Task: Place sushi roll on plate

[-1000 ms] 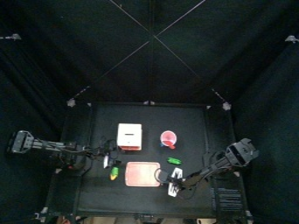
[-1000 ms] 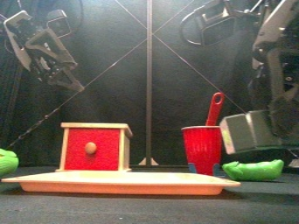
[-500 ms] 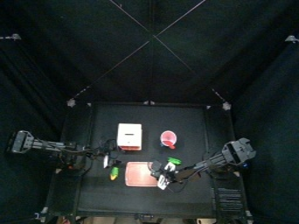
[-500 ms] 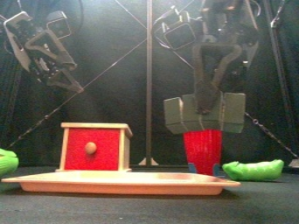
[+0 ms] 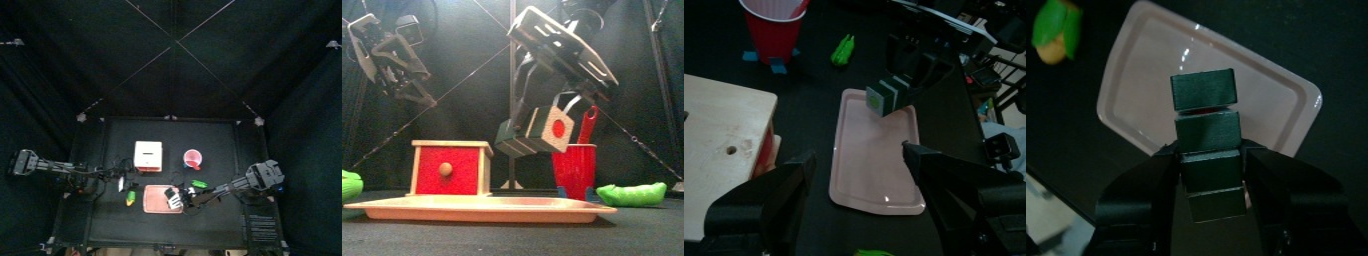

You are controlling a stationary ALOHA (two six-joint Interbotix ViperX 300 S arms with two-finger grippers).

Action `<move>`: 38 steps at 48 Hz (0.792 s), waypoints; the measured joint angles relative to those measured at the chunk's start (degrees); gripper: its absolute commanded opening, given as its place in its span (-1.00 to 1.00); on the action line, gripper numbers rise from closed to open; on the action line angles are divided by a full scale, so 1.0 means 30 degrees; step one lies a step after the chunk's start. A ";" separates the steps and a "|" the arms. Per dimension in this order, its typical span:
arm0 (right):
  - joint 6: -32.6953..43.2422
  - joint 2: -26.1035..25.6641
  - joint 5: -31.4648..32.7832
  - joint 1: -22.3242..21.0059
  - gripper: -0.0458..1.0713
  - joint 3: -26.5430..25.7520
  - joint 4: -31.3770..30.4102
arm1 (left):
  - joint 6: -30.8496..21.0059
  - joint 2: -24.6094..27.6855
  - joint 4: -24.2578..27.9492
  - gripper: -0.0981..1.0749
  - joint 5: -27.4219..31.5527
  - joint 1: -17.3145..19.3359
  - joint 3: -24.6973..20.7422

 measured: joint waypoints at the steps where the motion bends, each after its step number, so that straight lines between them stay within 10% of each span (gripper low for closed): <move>1: 0.0732 0.0059 0.0117 0.0000 0.18 -0.0088 -0.0293 | 0.0000 -0.0029 0.0000 0.88 0.0029 0.0000 0.0000; 18: 1.2539 0.1494 0.2959 0.1260 0.19 -0.0850 -0.3223 | 0.0000 -0.1084 0.0146 0.88 0.0029 0.0674 0.0586; 38: 1.5820 0.2520 0.4248 0.2813 0.19 -0.1406 -0.3340 | -0.0059 -0.1699 -0.0117 0.88 0.0000 0.1348 0.0938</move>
